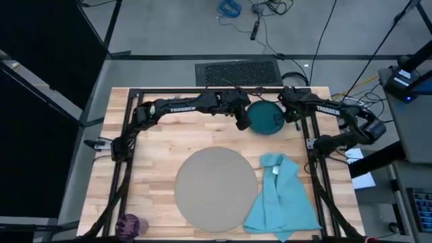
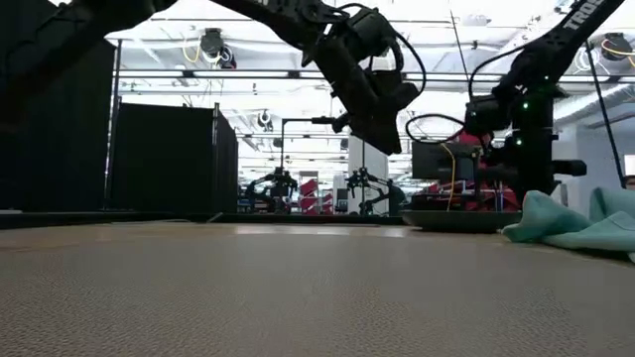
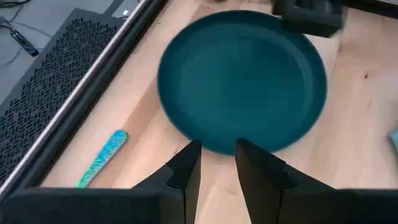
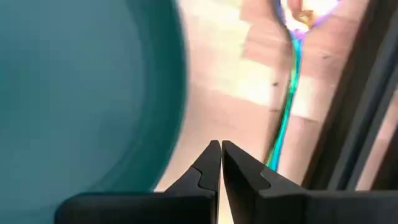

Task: Set table place
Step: Put the green plate on the brown table mat

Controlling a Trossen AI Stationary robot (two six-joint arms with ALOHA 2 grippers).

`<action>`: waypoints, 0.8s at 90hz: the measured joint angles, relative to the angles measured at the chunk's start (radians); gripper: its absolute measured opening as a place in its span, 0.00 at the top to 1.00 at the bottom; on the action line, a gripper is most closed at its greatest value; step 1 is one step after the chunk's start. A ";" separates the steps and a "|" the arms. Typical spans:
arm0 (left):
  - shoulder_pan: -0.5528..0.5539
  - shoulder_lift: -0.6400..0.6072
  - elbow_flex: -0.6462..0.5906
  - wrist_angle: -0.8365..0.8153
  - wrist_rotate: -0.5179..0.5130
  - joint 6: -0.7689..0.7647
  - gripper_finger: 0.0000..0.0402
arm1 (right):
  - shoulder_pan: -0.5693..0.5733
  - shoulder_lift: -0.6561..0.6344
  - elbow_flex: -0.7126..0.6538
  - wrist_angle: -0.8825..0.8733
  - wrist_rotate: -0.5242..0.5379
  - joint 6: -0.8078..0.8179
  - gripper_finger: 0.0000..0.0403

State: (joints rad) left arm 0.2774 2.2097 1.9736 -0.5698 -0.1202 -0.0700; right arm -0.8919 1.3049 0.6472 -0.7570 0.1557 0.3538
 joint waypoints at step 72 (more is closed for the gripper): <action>0.030 0.055 0.001 0.078 0.195 -0.403 0.79 | 0.483 -0.766 0.000 0.216 -0.343 0.010 1.00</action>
State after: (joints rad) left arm 0.3072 2.2652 1.9742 -0.4916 0.0743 -0.4726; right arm -0.4091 0.5391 0.6472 -0.5409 -0.1873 0.3634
